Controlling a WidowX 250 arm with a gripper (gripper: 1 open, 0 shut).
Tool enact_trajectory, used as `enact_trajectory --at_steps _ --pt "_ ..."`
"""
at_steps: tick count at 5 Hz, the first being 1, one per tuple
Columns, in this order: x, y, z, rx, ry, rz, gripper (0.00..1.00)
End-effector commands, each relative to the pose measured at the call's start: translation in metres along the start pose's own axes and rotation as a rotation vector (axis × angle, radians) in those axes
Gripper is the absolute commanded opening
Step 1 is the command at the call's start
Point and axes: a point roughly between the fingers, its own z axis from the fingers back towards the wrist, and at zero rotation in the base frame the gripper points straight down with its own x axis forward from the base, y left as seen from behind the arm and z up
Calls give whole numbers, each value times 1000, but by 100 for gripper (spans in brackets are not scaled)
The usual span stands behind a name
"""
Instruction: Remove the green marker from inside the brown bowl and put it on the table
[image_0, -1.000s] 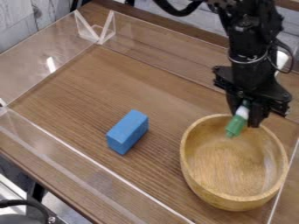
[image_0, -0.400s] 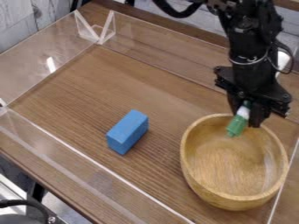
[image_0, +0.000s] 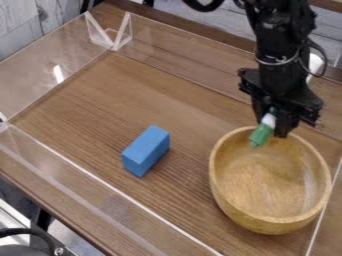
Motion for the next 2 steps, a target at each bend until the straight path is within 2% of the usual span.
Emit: enact_trajectory --at_steps 1,2 --pt "12 5 21 17 -44 13 0" --pt "13 7 27 32 -32 26 0"
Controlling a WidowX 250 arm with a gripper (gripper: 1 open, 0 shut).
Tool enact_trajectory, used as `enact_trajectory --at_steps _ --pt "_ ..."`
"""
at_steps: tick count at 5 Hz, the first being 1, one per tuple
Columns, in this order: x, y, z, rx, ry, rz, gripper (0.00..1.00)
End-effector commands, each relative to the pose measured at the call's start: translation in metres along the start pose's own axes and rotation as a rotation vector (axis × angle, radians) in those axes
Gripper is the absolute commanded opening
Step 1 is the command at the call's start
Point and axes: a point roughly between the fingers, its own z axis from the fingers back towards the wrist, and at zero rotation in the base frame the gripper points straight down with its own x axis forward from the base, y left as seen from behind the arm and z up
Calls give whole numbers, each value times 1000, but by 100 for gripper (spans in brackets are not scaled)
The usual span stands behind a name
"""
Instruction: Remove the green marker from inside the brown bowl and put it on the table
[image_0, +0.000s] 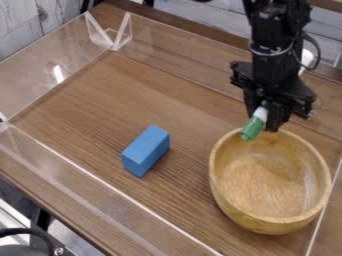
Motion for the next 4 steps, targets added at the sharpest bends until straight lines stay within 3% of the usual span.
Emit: enact_trajectory --at_steps 1,4 --pt "13 3 27 17 -82 22 0" --pt "7 6 41 49 -79 60 0"
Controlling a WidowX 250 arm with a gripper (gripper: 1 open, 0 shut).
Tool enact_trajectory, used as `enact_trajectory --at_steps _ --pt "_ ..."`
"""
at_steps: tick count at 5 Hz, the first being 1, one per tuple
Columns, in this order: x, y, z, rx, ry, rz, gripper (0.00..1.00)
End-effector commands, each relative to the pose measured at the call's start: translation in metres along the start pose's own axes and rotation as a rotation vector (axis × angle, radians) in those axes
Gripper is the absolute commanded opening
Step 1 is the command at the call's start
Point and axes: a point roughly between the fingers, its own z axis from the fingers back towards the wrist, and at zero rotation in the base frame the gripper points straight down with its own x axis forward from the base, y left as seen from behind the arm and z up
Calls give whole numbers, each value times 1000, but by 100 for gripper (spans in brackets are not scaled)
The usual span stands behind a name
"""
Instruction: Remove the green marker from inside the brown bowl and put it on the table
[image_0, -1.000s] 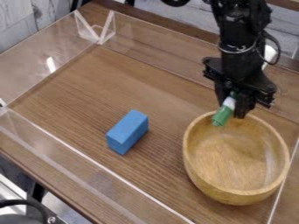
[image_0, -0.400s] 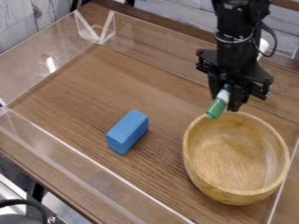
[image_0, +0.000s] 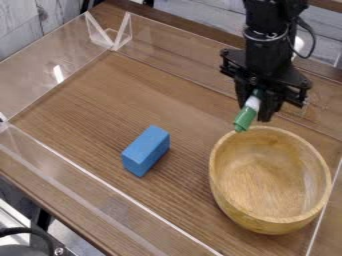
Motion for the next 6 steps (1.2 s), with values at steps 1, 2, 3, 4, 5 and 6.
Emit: enact_trajectory --at_steps 1,2,3,4,5,6 --pt "12 1 26 9 -85 1 0" --pt "12 2 27 18 -82 7 0" --pt "12 4 29 27 -81 11 0" --pt "12 5 30 35 -81 16 0" --pt "14 6 31 43 -84 20 0" --pt "12 5 31 51 -88 23 0"
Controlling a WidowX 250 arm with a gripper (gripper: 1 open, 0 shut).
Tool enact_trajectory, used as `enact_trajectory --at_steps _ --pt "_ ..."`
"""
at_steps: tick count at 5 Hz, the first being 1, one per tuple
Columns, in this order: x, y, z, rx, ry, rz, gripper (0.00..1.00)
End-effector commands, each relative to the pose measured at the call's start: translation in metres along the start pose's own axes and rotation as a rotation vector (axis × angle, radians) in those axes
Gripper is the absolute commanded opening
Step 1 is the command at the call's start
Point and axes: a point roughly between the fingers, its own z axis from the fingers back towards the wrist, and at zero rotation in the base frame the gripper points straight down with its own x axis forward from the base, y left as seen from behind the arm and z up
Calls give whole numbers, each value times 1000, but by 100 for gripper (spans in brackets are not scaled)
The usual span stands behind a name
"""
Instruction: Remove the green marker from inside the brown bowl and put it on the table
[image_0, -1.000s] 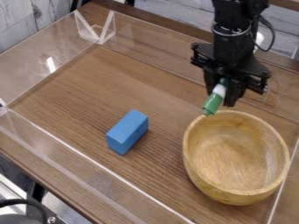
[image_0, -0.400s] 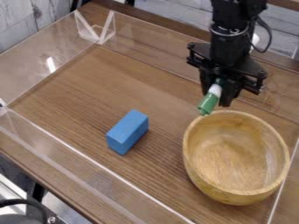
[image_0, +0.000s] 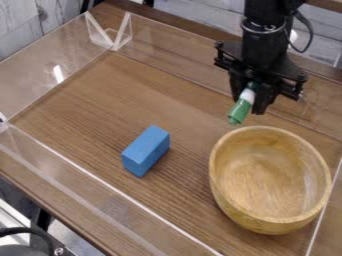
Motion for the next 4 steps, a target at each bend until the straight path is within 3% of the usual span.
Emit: enact_trajectory --at_steps 1,4 --pt "13 0 24 6 -89 -12 0" --pt "18 3 22 29 -100 -23 0"
